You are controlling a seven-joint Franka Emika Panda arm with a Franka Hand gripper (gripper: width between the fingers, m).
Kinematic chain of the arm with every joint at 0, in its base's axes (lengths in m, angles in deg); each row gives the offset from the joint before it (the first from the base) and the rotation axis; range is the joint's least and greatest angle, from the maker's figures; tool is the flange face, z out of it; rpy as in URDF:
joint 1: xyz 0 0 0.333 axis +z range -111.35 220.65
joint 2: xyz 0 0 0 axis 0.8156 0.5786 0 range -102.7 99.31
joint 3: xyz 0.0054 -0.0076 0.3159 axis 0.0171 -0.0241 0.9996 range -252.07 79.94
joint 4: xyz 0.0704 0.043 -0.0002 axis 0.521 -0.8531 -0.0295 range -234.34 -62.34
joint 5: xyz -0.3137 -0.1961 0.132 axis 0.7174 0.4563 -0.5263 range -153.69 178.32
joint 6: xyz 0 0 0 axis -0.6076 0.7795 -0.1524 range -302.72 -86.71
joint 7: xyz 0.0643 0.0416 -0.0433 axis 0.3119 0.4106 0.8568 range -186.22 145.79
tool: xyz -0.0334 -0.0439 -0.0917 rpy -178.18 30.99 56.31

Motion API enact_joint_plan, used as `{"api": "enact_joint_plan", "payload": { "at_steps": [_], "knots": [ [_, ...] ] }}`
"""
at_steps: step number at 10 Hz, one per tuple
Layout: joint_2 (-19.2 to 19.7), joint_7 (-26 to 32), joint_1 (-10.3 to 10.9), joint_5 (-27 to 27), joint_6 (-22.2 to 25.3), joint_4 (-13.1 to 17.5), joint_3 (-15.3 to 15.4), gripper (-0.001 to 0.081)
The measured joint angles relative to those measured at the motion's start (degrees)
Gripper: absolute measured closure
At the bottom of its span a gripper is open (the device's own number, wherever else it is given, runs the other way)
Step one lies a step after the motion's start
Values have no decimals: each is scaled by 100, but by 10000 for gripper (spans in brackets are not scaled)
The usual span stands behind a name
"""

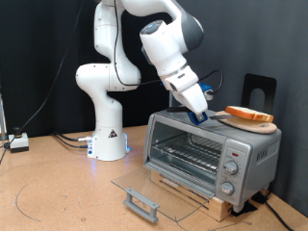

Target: Make a piece of toast with the oven

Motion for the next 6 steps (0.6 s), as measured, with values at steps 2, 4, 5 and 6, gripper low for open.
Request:
{"api": "enact_joint_plan", "payload": {
  "at_steps": [2, 4, 5, 6],
  "knots": [
    [29, -289, 3, 3, -228, -40, 292, 407],
    [102, -652, 2, 12, -552, -59, 617, 407],
    [117, -804, 1, 12, -715, -57, 756, 407],
    [129, -943, 1, 12, -851, -48, 883, 407]
  ]
}}
